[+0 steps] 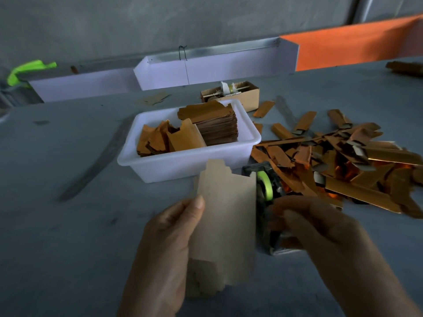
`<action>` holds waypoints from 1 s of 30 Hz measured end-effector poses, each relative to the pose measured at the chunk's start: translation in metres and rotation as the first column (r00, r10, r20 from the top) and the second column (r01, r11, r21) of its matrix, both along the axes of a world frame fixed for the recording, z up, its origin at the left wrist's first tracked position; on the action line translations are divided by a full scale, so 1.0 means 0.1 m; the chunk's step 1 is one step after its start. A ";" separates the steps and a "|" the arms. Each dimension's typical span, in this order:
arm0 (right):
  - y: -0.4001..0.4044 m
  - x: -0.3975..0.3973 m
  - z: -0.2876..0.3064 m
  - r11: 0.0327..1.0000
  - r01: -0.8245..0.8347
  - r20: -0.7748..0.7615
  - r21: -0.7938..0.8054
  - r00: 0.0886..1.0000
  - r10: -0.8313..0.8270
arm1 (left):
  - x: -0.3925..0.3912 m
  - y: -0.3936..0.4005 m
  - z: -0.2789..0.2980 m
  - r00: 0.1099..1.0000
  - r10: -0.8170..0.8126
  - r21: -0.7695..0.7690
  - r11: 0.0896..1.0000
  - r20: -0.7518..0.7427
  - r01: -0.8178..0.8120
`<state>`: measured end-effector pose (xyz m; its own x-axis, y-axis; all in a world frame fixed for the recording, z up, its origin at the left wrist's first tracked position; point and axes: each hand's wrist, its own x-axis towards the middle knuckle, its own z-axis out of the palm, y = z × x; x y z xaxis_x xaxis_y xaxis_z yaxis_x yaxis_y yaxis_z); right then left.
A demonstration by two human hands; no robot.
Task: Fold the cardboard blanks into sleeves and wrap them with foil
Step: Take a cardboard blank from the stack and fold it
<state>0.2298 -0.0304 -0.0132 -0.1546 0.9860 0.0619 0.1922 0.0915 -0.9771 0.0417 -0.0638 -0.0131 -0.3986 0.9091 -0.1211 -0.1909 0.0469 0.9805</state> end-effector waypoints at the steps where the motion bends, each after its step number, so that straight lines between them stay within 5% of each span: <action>1: -0.02 -0.05 0.02 0.999 -0.050 -0.001 -0.018 0.999 0.050 | 0.05 -0.01 0.01 1.000 -0.025 0.004 1.000 0.014 0.025; 4: -0.05 -0.13 -0.01 0.985 -0.146 -0.020 -0.090 0.989 0.144 | 0.15 -0.02 0.03 0.997 -0.069 0.004 0.998 0.020 0.069; 13: -0.02 -0.14 -0.09 0.961 -0.108 -0.270 -0.253 0.962 0.037 | 0.13 0.00 -0.02 0.995 -0.098 -0.012 0.995 -0.005 0.098; 18: -0.03 -0.19 -0.06 0.935 -0.072 -0.511 -0.346 0.851 -0.124 | 0.19 -0.01 -0.06 0.962 -0.265 -0.064 0.961 0.060 0.269; 20: -0.07 -0.21 -0.05 0.969 0.069 -0.379 -0.237 0.912 -0.157 | 0.17 -0.03 -0.05 0.971 -0.217 -0.041 0.976 -0.098 0.214; 22: -0.08 -0.16 0.00 0.951 0.278 -0.032 0.133 0.960 -0.277 | 0.11 -0.06 0.00 0.942 -0.170 -0.015 0.985 -0.290 0.173; 25: -0.03 -0.05 0.14 0.725 0.074 0.338 0.685 0.849 -0.406 | 0.04 -0.10 0.09 0.837 -0.244 -0.036 0.965 -0.490 0.260; 30: 0.03 -0.09 0.24 0.692 -0.202 0.555 0.693 0.762 -0.334 | 0.09 -0.14 0.22 0.737 -0.253 -0.002 0.946 -0.626 0.323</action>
